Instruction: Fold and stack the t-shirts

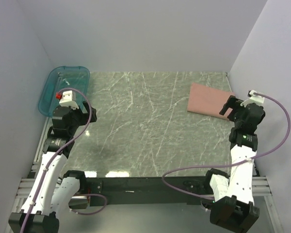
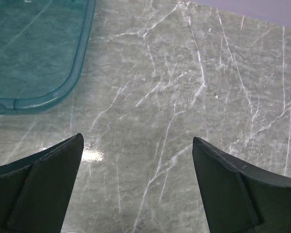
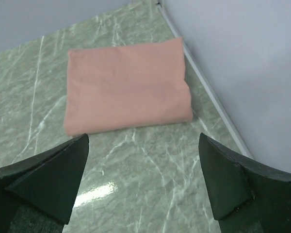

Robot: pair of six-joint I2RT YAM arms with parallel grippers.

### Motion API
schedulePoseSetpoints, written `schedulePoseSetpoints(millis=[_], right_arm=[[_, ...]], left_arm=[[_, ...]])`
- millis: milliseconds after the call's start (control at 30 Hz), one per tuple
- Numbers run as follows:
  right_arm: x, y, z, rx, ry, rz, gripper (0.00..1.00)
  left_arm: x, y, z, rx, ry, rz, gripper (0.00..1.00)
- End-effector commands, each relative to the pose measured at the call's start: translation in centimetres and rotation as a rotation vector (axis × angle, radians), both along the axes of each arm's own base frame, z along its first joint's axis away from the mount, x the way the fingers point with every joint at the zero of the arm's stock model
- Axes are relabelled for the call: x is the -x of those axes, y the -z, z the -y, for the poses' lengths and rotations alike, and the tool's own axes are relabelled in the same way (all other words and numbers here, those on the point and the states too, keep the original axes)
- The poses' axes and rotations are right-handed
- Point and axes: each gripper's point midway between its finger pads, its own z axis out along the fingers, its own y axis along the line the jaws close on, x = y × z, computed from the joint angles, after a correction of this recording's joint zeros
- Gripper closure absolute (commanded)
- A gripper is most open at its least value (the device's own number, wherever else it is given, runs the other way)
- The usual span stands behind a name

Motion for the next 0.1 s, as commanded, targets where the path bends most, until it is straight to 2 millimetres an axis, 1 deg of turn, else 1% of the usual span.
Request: schedulePoseSetpoints(millis=[0, 67], right_arm=[[0.36, -2.75, 1.23, 0.072, 0.058, 0.097, 0.00], [0.33, -3.40, 1.65, 0.063, 0.088, 0.107, 0.00]], left_arm=[[-0.28, -1.46, 0.13, -0.013, 0.013, 0.055, 0.01], [-0.29, -1.65, 0.34, -0.007, 0.022, 0.064, 0.00]])
